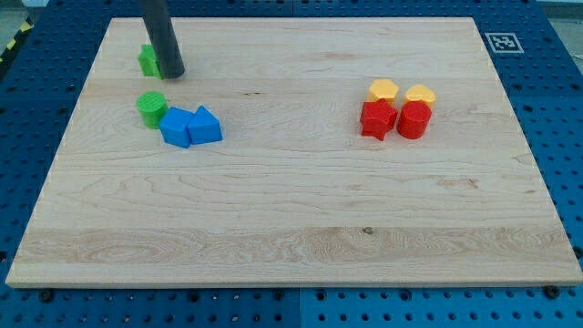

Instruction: Slide the green star a bit up

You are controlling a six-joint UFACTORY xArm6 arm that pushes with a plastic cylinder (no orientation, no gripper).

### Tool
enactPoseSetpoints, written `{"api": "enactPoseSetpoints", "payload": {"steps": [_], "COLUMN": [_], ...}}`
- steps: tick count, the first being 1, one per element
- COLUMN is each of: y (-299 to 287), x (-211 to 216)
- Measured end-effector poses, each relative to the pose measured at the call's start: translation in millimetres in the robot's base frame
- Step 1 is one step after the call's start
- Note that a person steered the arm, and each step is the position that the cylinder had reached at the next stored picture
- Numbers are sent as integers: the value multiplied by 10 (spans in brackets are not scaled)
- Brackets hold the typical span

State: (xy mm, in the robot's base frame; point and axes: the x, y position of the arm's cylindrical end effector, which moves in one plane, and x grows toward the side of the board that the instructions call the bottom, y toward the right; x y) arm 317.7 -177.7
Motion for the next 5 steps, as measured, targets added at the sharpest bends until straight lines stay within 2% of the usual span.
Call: {"api": "enactPoseSetpoints", "payload": {"steps": [2,4,5], "y": [-31,-16,-15], "x": [287,-350,-146]}}
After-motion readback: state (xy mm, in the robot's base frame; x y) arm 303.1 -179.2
